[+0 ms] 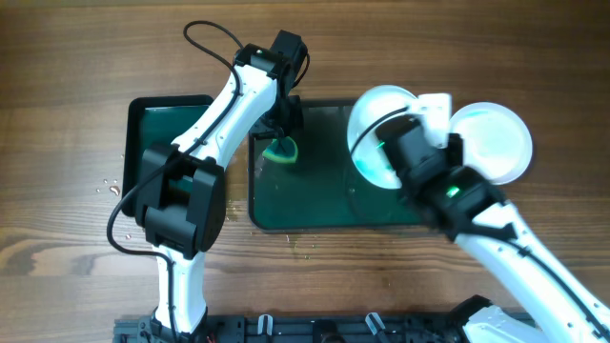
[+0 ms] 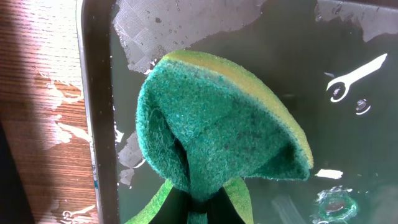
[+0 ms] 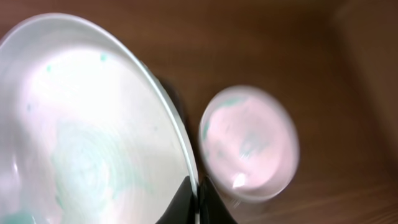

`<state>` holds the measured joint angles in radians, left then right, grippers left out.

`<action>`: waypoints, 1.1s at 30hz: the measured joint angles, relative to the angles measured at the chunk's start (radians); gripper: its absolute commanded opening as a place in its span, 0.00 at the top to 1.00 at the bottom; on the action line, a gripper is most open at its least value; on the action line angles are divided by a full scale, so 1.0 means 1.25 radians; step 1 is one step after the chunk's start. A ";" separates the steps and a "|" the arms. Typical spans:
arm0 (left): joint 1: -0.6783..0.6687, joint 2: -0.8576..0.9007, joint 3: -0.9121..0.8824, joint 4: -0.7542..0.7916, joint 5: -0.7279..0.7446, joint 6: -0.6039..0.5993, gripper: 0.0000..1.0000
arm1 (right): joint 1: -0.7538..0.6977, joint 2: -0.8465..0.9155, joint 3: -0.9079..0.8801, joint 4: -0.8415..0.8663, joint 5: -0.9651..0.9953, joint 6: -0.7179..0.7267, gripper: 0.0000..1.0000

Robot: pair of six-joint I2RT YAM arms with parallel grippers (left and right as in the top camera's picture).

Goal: Clean dirty plates on tray and stack at the side

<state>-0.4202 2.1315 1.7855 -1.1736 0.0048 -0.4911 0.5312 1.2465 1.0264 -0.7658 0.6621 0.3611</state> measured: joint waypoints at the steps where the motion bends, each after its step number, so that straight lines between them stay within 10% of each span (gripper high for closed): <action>1: 0.000 0.000 0.000 0.000 0.000 0.000 0.96 | -0.050 0.000 -0.003 0.002 -0.060 0.008 0.96; 15: 0.000 0.000 0.000 0.000 0.000 0.000 0.96 | -0.676 0.021 -0.003 0.004 -0.505 0.069 0.96; 25: 0.000 0.000 0.000 -0.001 0.000 0.000 0.96 | -0.800 0.211 -0.004 0.083 -0.515 0.112 0.96; 33: 0.001 0.000 0.000 -0.001 0.000 0.000 0.96 | -0.800 0.309 -0.004 0.112 -0.518 0.119 0.59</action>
<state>-0.4194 2.1315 1.7855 -1.1748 0.0051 -0.4911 -0.4683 1.6329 1.0214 -0.6258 0.0143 0.5098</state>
